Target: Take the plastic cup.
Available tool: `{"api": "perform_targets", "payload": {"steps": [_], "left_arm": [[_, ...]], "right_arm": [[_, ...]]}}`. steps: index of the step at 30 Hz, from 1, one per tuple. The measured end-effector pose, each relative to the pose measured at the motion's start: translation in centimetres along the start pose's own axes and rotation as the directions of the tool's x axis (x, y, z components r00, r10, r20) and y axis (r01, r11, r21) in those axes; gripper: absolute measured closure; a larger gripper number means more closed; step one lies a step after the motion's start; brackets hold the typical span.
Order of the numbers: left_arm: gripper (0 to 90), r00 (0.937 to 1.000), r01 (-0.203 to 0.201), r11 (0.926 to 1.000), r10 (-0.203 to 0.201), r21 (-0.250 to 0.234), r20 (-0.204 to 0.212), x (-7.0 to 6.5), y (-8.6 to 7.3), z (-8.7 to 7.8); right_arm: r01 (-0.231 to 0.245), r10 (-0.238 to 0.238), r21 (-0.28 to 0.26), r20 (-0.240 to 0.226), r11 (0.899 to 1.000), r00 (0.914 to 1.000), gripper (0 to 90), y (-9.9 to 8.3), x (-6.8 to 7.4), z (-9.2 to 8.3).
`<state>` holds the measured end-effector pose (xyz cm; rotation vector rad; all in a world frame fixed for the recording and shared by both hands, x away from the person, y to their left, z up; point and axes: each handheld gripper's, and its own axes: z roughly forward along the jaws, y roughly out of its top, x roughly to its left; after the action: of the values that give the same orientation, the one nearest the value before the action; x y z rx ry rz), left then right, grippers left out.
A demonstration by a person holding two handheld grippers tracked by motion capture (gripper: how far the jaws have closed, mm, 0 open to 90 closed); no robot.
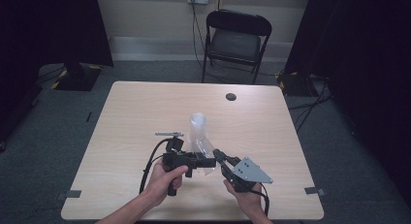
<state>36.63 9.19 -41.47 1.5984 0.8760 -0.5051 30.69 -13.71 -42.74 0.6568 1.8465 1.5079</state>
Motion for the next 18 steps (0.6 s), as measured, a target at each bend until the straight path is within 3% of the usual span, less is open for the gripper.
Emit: {"api": "perform_targets", "payload": {"steps": [11,16,18], "left_arm": [[15.8,0.9995,-0.024,0.9997,0.024,0.002,-0.019,0.0,0.0,-0.2],[16.6,0.9948,-0.076,0.9971,0.076,0.012,-0.067,-0.2,-0.1,-0.1],[17.8,0.9875,-0.122,0.9923,0.124,0.021,-0.098,-0.3,-0.2,-0.1]], "right_arm": [[-0.045,0.044,0.01,0.028,0.999,0.9986,88.9,0.1,-1.1,-0.4],[-0.091,0.09,0.028,0.032,0.995,0.9954,88.8,0.2,-2.0,-0.7],[-0.102,0.101,0.036,0.035,0.994,0.9943,88.9,0.1,-2.2,-0.7]]}}
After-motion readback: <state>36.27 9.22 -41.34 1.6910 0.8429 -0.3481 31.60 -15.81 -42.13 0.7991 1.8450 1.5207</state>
